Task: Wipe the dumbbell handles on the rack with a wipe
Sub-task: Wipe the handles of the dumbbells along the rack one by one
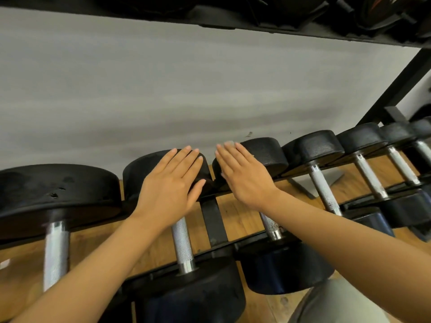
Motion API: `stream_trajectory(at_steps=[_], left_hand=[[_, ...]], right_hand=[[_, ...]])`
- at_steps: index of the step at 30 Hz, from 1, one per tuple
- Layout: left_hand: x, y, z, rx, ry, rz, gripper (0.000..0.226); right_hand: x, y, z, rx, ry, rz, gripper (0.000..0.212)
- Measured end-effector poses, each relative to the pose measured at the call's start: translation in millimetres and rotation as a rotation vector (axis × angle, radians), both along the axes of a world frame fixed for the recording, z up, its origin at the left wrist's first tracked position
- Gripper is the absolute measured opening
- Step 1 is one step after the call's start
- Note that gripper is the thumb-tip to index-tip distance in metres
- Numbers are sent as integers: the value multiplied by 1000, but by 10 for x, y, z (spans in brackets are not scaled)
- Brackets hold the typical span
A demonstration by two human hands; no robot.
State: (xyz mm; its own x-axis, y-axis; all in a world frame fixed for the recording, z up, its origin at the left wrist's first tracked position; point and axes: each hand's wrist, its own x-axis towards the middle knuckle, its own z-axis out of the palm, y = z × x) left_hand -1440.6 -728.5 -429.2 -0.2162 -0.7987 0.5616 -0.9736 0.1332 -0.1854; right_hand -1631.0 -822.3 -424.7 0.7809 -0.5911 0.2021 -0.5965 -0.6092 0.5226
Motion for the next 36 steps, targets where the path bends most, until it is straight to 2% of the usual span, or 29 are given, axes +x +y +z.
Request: stream_trajectory(at_steps=[3, 5, 11, 17, 25, 28, 32, 34, 36], left_hand=[[23, 21, -18, -17, 35, -3, 57], [19, 12, -34, -21, 63, -4, 57], [28, 13, -19, -4, 83, -25, 56], [24, 30, 7, 64, 118, -19, 58], [94, 92, 74, 162, 100, -81, 57], [211, 200, 127, 183, 163, -105, 55], [400, 386, 192, 202, 270, -11, 65], [487, 450, 152, 239, 311, 22, 67], [539, 504, 87, 286, 377, 34, 67]], right_hand=[[-345, 40, -32, -3, 2, 143, 60], [-408, 19, 8, 22, -45, 158, 56], [-16, -141, 106, 121, -400, -124, 57], [-485, 122, -59, 158, -474, -124, 55], [-216, -70, 190, 340, -810, -219, 47], [-183, 109, 257, 452, -1015, -82, 40], [208, 525, 113, 677, -1176, 166, 44], [488, 687, -22, 788, -1234, 190, 45], [689, 786, -139, 827, -1269, 114, 47]])
